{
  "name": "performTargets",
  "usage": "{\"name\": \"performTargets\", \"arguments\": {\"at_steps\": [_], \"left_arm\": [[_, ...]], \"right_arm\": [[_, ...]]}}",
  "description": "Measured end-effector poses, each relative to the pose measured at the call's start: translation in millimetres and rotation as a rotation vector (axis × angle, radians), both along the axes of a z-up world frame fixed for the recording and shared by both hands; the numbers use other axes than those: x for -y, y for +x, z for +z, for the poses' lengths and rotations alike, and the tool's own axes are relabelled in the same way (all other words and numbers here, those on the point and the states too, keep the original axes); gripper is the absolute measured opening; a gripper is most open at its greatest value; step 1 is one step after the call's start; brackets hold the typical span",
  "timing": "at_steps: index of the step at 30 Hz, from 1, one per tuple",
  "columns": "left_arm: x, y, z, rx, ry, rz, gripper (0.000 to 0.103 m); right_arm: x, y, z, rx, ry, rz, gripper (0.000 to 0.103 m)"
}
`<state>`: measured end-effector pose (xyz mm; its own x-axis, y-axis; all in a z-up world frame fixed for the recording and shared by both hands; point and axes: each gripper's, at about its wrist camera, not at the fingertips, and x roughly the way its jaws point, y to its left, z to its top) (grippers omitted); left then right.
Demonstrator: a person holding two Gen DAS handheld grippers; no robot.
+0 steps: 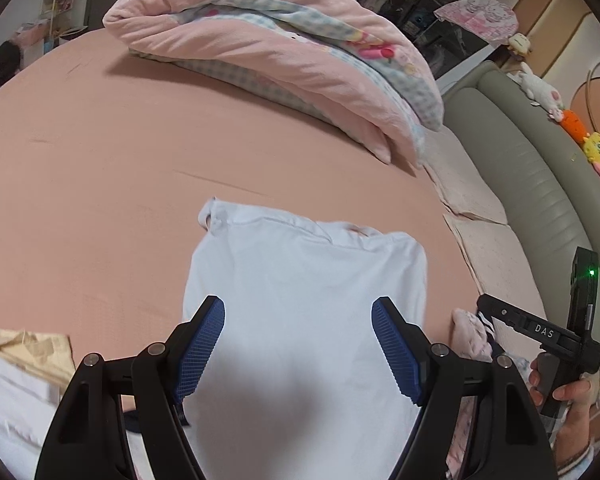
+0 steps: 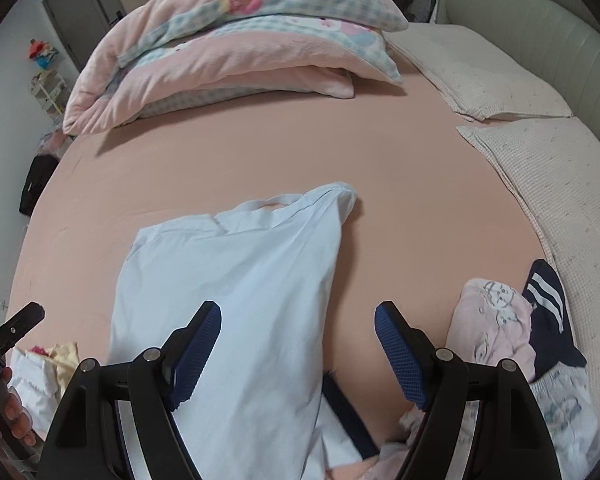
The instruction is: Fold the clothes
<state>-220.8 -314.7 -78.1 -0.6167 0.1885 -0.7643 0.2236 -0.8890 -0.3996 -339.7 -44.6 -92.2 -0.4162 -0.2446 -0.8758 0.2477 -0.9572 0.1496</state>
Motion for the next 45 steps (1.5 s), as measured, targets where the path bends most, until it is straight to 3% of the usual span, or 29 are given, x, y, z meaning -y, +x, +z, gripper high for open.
{"name": "performTargets", "arguments": {"at_steps": [7, 15, 21, 29, 40, 45], "left_arm": [[-9, 44, 1, 0.000, 0.026, -0.023, 0.075], [-34, 86, 6, 0.018, -0.023, -0.070, 0.075], [-67, 97, 19, 0.045, -0.098, -0.128, 0.075], [-151, 108, 23, 0.106, -0.304, -0.302, 0.075], [-244, 110, -2, 0.182, -0.385, -0.463, 0.075], [-279, 103, -20, 0.228, -0.475, -0.526, 0.075]], "right_arm": [[1, 53, 8, -0.007, 0.019, 0.022, 0.079], [-7, 108, 9, -0.020, 0.026, 0.046, 0.079], [-33, 134, -4, 0.030, -0.020, 0.008, 0.079], [-72, 167, -16, 0.077, -0.078, 0.001, 0.079], [-121, 199, -55, 0.167, -0.247, -0.077, 0.079], [-142, 202, -81, 0.240, -0.364, -0.132, 0.079]]}}
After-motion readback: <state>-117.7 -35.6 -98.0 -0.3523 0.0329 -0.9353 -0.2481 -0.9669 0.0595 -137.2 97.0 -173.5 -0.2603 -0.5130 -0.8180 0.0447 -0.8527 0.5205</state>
